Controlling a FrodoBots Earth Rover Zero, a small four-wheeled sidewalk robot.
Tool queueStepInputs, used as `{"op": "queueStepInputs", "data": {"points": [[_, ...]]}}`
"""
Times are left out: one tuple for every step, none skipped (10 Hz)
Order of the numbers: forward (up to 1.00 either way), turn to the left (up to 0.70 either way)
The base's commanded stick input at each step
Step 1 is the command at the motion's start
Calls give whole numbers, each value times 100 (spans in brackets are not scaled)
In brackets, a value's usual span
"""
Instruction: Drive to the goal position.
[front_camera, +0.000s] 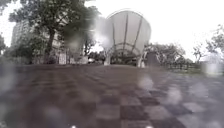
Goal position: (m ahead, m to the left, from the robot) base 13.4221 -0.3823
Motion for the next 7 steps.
{"op": "queueStepInputs", "data": {"points": [[100, -33], [100, -20], [100, -7], [100, 0], [100, 0], [100, 0], [100, 0]]}}
